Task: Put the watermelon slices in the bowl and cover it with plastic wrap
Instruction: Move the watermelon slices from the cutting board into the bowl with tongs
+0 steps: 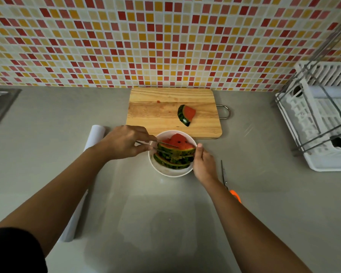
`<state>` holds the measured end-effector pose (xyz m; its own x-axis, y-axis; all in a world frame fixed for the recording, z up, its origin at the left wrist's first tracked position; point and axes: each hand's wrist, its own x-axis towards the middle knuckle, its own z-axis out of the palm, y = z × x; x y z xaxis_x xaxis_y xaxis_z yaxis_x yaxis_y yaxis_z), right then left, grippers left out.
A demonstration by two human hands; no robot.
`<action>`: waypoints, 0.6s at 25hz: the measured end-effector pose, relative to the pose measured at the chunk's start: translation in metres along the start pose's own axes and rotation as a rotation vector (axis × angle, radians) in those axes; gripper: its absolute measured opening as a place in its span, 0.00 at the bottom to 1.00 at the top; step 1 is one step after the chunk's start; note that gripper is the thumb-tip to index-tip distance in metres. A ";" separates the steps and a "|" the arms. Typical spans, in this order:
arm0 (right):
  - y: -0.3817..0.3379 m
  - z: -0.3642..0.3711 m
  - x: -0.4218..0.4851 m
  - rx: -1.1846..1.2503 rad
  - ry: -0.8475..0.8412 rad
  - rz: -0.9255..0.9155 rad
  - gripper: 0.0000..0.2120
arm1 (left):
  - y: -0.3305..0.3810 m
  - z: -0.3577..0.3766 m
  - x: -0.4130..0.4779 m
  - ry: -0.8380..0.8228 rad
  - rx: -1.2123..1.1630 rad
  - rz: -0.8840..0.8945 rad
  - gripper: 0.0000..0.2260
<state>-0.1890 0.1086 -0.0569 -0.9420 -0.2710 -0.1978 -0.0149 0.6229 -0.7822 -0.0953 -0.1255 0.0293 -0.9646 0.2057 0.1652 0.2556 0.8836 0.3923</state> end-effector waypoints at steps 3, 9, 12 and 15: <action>0.001 0.000 0.001 0.009 -0.005 0.014 0.27 | -0.011 -0.004 0.002 0.079 -0.061 -0.088 0.13; 0.001 0.001 0.000 0.013 0.013 0.001 0.25 | -0.029 0.009 0.063 0.025 -0.183 -0.719 0.14; 0.001 0.002 -0.001 0.032 0.013 0.004 0.24 | -0.031 0.021 0.096 0.034 -0.624 -1.021 0.14; 0.002 0.001 -0.001 0.034 0.016 -0.003 0.23 | -0.030 0.031 0.118 0.006 -0.628 -1.084 0.13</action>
<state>-0.1876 0.1088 -0.0587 -0.9472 -0.2610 -0.1862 -0.0067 0.5967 -0.8025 -0.2193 -0.1150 0.0092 -0.6979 -0.5039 -0.5089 -0.6800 0.2434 0.6916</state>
